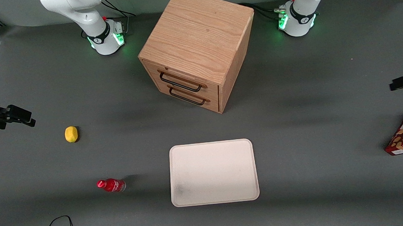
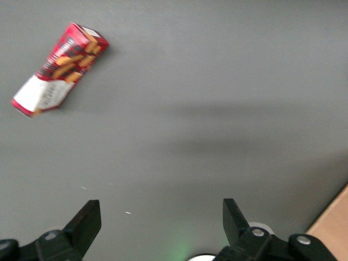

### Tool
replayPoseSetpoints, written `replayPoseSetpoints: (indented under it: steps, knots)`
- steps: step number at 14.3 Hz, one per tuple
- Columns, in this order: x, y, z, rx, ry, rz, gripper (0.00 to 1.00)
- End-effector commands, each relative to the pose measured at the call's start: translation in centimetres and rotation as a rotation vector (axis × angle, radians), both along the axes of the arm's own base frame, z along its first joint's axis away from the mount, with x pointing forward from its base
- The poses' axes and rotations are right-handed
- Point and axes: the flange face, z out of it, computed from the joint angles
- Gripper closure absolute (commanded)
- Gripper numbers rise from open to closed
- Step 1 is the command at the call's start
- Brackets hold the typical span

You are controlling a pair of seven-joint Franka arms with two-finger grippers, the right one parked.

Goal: Place red cookie box on tray
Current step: 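Lower the open left gripper around the red plaid cookie box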

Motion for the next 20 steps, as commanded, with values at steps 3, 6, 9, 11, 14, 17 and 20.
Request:
replayPoseSetpoints:
  steps: [3, 6, 9, 11, 14, 17, 20]
  knots:
    - [2.4, 9.3, -0.1, -0.012, -0.031, -0.268, 0.0]
    - [4.8, 14.7, -2.0, -0.003, -0.105, -0.578, 0.0]
    - [5.9, 18.6, -5.9, -0.004, -0.148, -0.732, 0.0]
    - [5.8, 19.3, -7.6, -0.023, -0.135, -0.725, 0.0]
    - [6.3, 20.3, -11.7, -0.083, -0.137, -0.705, 0.0]
    - [6.5, 22.0, -15.6, -0.121, -0.157, -0.67, 0.0]
    - [6.9, 23.3, -19.3, -0.116, -0.166, -0.67, 0.0]
